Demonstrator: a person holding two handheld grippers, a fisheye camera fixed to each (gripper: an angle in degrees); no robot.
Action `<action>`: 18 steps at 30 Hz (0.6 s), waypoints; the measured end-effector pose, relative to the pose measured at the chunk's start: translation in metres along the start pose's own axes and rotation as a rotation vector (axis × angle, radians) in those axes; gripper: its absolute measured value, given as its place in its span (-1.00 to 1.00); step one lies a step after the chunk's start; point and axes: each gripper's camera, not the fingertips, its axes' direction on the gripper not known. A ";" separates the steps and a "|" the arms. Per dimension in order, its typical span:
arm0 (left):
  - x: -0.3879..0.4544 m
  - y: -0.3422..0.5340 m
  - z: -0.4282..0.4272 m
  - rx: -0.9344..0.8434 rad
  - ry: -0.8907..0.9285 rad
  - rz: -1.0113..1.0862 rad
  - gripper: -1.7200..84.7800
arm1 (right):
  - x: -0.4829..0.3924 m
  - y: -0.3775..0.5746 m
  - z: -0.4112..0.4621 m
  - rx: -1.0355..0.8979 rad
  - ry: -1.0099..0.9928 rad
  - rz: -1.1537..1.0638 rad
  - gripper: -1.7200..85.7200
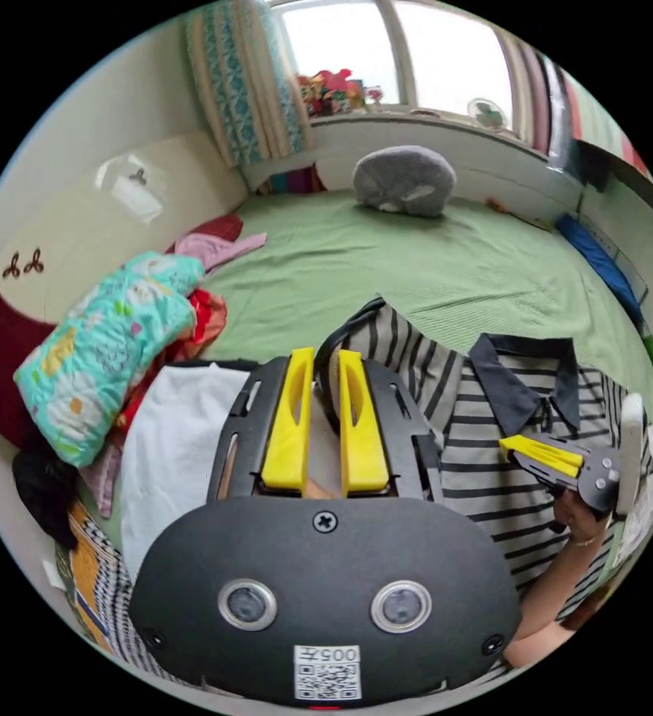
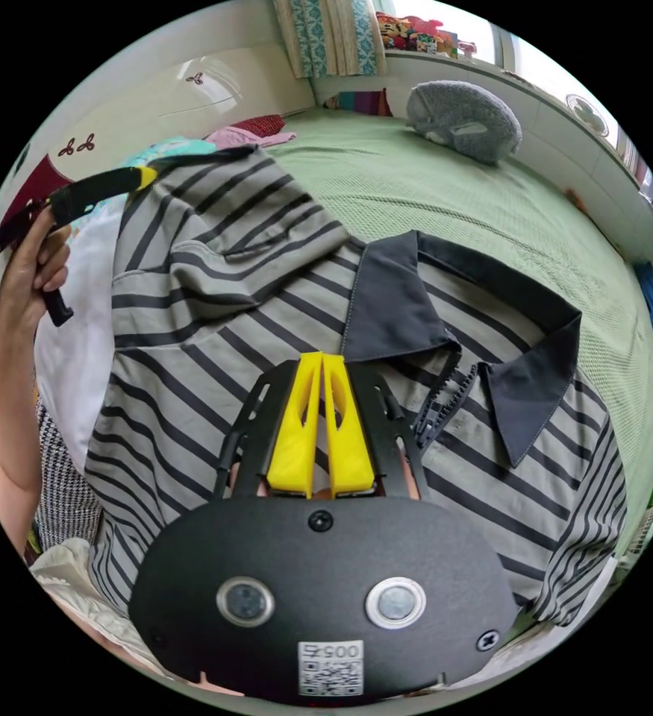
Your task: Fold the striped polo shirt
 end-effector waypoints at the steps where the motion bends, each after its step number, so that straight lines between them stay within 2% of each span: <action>1: -0.009 0.003 0.012 -0.036 0.022 -0.049 -0.78 | 0.000 -0.001 0.003 -0.011 0.019 0.003 -0.99; 3: -0.021 0.010 0.020 -0.037 0.089 -0.115 -0.78 | 0.001 -0.001 0.008 -0.037 0.075 0.017 -0.99; 9: -0.034 0.032 0.006 0.056 0.103 -0.183 -0.82 | 0.008 0.000 0.010 -0.035 0.050 0.039 -0.99; 15: -0.043 0.047 -0.018 0.142 0.072 -0.180 -0.88 | 0.010 0.001 0.015 -0.036 0.046 0.048 -0.99; 18: -0.051 0.053 -0.021 0.162 0.002 -0.254 -0.93 | 0.014 0.004 0.017 -0.035 0.031 0.055 -0.99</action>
